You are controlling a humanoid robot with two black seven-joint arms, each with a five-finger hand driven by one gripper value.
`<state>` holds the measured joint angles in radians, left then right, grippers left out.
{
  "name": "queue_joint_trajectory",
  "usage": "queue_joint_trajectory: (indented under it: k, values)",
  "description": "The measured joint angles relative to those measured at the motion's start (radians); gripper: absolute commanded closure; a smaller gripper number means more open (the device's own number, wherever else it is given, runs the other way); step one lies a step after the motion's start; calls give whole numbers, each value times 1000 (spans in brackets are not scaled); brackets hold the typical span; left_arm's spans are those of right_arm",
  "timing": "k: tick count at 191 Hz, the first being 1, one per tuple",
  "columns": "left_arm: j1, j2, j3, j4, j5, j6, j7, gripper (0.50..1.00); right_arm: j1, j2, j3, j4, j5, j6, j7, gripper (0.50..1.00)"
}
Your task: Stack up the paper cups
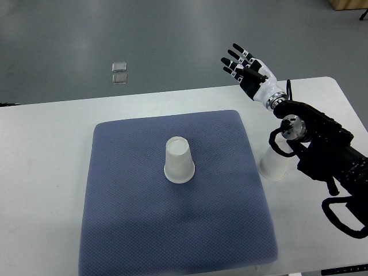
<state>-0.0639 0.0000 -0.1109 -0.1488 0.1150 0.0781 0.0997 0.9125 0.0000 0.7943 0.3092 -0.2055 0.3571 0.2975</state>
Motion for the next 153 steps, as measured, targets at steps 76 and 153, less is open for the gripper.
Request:
queue_joint_trajectory:
  k: [76,153]
  values:
    - [14,0,7,10,0,-1,0,500,0,0,5,-1,0,0,-1,574]
    - [27,0,10,3,0,0,0,500,2,0,8,-1,1,0,-1,574]
